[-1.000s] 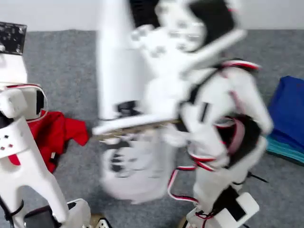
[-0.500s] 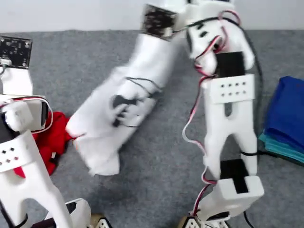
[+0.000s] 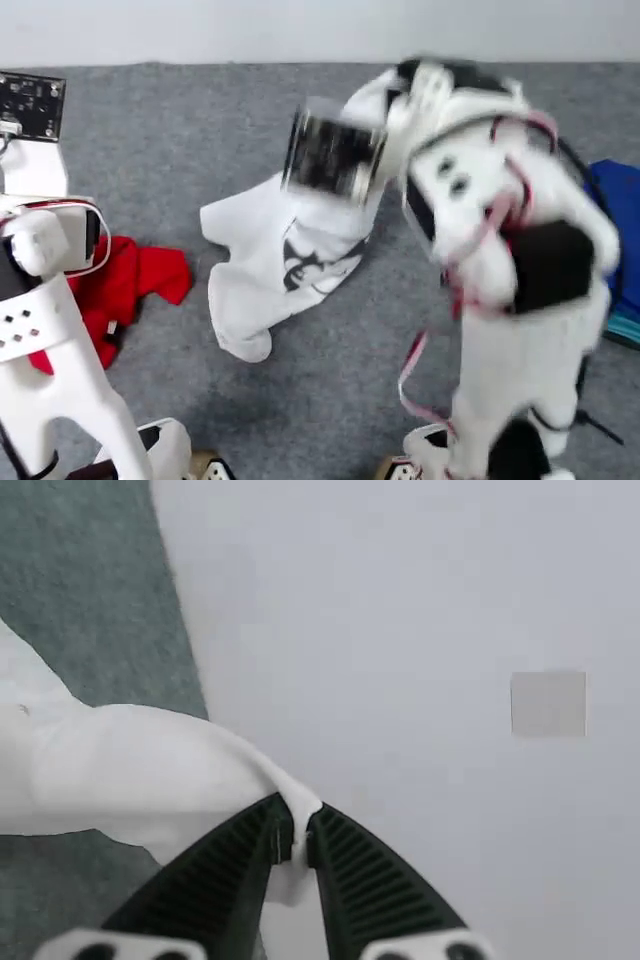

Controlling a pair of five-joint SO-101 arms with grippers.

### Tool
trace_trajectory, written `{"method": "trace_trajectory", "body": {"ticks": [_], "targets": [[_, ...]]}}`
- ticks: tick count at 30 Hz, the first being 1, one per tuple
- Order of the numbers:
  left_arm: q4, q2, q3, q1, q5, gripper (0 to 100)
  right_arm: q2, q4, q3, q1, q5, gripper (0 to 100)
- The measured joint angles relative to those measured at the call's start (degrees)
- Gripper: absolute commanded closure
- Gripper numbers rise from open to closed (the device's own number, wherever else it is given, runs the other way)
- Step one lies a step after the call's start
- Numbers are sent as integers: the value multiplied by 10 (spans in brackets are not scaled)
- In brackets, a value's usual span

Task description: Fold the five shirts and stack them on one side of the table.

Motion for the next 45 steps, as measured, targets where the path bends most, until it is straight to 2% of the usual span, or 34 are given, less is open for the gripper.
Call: {"method": "trace_trajectory", "body": {"ticks": [5,8,11,13,16,19,22,27,32,35,42,45], "targets": [[-18,0,23,0,0,927,-30,-5,0,-126,-18,991],[-18,0,25,0,0,927,-21,-84,4,-188,-19,991],[-18,0,25,0,0,927,21,-187,4,-191,-19,991],[-18,0,25,0,0,927,68,-233,4,-158,-19,991],[-18,0,27,0,0,927,156,-248,4,-86,-19,991],[-18,0,29,3,0,927,242,-222,5,-8,-45,991],[-18,0,55,34,0,927,311,-176,5,62,-83,991],[-18,0,127,157,0,927,396,-118,5,141,-133,991],[-18,15,145,320,0,927,420,-73,5,185,-178,990],[-18,59,146,394,0,927,422,-47,5,206,-202,990],[-53,206,136,511,0,915,422,-1,5,236,-249,990],[-78,267,121,536,-4,847,422,11,5,241,-259,990]]}}
